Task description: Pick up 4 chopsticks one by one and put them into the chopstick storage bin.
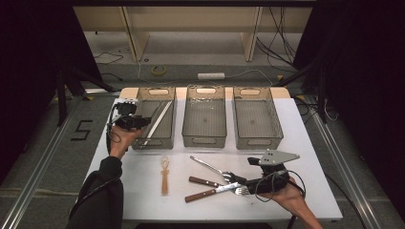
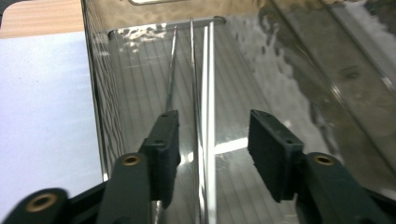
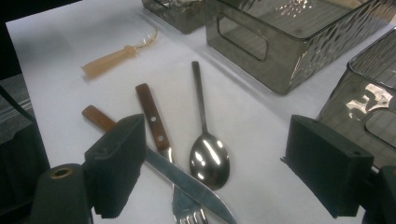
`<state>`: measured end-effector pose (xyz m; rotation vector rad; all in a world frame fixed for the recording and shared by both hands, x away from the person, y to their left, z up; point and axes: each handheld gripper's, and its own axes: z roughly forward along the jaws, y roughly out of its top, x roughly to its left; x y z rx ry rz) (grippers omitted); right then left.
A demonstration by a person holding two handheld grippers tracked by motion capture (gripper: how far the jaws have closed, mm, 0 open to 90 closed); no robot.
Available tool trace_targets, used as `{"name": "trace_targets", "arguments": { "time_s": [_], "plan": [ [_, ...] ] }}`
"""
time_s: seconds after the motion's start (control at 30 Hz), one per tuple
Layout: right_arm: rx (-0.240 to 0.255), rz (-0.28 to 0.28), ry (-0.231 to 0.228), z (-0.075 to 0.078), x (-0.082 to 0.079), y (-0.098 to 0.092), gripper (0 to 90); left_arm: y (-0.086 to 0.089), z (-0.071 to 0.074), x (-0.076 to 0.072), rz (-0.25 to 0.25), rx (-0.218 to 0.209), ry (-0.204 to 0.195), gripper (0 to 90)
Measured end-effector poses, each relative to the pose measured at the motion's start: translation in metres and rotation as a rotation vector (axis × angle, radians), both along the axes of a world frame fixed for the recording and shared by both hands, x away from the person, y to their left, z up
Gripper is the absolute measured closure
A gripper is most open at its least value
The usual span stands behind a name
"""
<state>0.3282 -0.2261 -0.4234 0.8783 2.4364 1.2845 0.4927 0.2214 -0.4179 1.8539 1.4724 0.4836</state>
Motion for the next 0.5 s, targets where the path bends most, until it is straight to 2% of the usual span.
{"name": "trace_targets", "arguments": {
  "time_s": [0.2,0.3,0.5],
  "plan": [
    [-0.005,0.004,-0.003,0.000,-0.001,0.001,21.6,-0.004,0.011,-0.022,-0.015,0.004,0.000,41.3],
    [-0.003,0.007,-0.005,0.001,-0.002,0.001,21.7,-0.009,0.015,-0.035,-0.036,0.041,0.006,38.3],
    [-0.006,0.007,-0.005,0.001,-0.003,0.001,21.8,-0.019,0.010,-0.059,-0.063,0.073,0.050,32.9]
  ]
}}
